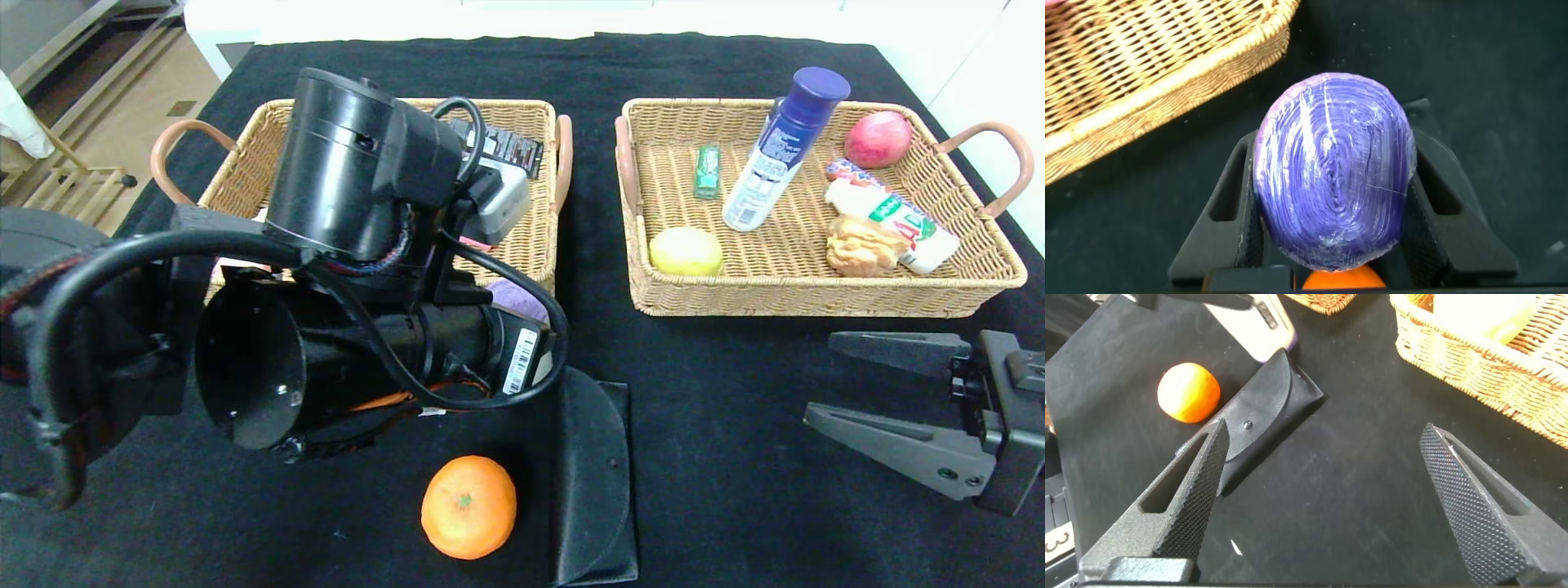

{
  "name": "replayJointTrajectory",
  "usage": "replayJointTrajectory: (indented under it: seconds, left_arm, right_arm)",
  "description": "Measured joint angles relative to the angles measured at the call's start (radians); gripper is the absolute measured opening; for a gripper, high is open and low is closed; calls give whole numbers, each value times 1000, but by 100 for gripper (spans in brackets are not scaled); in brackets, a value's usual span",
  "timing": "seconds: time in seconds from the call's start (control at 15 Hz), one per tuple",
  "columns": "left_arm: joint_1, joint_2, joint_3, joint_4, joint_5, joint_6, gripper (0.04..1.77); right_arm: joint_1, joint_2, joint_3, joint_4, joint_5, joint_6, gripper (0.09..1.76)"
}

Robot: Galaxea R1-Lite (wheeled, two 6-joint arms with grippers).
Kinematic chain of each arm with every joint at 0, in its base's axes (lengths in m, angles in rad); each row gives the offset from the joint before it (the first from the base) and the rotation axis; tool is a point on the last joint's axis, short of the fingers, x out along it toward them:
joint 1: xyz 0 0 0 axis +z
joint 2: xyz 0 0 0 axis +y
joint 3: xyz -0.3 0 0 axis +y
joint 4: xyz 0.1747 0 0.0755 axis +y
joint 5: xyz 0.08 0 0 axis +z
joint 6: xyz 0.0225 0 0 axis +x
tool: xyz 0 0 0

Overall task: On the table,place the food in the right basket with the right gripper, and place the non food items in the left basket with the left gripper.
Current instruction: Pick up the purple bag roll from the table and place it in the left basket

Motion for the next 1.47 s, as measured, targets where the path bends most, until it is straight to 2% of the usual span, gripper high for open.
replayJointTrajectory:
  seconds: [0.33, 0.47, 0.73, 1.13, 1.47]
  left_arm:
    - [-4, -102, 49, 1, -38, -23, 94]
    - [-4, -137, 52, 0, -56, -57, 94]
    - [15, -185, 49, -4, -65, -64, 94]
    - [135, -184, -77, -18, -96, -54, 94]
    - [204, -83, -176, -80, -110, -47, 94]
  right_arm:
    - [4, 5, 4, 2, 0, -1, 171]
    - [5, 9, 4, 2, -1, -4, 171]
    - [8, 12, 6, 2, 0, -5, 171]
    - [9, 12, 6, 2, 0, -5, 171]
    - [8, 13, 5, 1, -1, -4, 171]
